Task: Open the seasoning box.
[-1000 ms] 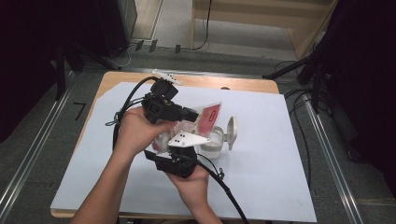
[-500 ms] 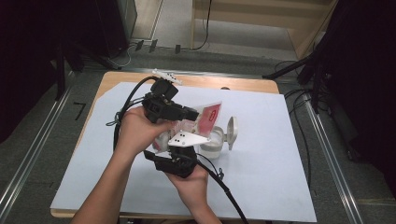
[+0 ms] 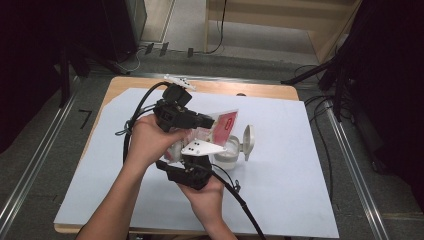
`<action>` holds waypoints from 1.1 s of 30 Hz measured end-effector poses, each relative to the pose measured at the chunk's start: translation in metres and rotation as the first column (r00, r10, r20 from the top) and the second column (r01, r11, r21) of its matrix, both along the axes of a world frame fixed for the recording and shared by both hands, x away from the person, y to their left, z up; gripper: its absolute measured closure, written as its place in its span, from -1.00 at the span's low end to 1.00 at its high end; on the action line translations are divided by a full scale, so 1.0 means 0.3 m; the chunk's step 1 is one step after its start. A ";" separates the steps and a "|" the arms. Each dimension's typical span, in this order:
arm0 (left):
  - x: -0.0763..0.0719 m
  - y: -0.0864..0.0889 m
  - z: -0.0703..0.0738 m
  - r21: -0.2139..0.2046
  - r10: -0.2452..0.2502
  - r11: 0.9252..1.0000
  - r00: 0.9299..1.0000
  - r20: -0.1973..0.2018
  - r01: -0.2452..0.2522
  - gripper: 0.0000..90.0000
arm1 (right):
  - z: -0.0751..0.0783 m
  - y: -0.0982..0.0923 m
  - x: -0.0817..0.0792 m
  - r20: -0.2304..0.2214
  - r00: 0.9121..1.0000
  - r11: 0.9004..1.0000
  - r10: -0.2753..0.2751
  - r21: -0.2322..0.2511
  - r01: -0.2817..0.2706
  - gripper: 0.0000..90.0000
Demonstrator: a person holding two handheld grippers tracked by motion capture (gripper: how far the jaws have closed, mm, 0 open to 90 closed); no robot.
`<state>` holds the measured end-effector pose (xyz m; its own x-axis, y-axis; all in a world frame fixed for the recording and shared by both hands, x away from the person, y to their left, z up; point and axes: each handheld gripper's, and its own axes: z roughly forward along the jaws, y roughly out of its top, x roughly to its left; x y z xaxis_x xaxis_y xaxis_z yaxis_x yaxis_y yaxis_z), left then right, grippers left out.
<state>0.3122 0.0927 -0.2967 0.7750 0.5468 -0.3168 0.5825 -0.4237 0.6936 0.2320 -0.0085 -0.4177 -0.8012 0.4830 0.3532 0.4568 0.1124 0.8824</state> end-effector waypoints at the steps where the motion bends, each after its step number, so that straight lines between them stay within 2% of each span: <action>1: 0.000 -0.001 0.000 -0.001 0.001 1.000 1.000 0.000 -0.001 0.81 | 0.001 -0.001 0.000 -0.002 1.000 1.000 0.000 0.001 0.000 0.40; 9: 0.006 -0.002 -0.004 0.001 0.003 1.000 1.000 -0.008 -0.003 0.82 | 0.008 -0.003 -0.002 -0.020 1.000 1.000 0.008 0.005 -0.008 0.40; 33: 0.008 -0.001 -0.007 -0.003 0.004 1.000 1.000 -0.010 -0.004 0.83 | 0.009 -0.003 0.001 -0.019 1.000 1.000 0.010 -0.005 -0.010 0.40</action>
